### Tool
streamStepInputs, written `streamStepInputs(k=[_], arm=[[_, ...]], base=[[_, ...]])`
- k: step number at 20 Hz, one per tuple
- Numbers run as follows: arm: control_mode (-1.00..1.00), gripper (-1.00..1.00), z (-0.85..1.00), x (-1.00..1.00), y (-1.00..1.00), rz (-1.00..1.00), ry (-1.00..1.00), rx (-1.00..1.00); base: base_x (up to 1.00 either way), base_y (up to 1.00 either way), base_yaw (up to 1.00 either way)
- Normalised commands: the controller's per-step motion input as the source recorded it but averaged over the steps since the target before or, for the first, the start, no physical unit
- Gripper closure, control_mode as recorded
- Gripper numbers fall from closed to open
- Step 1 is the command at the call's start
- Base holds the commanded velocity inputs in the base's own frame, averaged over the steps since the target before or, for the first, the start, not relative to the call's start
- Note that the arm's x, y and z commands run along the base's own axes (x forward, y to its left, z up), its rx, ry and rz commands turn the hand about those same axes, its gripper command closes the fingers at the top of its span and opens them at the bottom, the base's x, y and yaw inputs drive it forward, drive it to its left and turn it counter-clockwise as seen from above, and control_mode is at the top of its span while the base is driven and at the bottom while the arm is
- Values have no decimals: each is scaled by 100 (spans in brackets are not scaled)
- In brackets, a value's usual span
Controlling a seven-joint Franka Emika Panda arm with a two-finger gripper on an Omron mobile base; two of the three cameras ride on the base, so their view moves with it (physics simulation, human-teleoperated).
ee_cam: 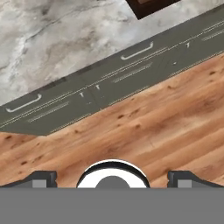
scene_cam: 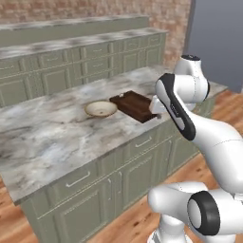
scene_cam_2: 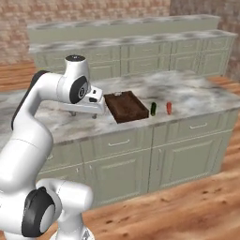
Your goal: Place the two vegetables and bowl onto the tray for setting up a vegetable dip station.
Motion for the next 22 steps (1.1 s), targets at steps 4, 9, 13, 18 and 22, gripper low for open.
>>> streamStepInputs(k=[4,9,13,18,22], arm=[[100,-100,0,0,0,0,0,0],[100,-100,0,0,0,0,0,0],[100,-100,0,0,0,0,0,0],[100,-100,0,0,0,0,0,0],[100,-100,0,0,0,0,0,0]], base=[[8,-36,35],[8,-38,33],[12,-44,22],[14,-48,17],[13,-48,17]])
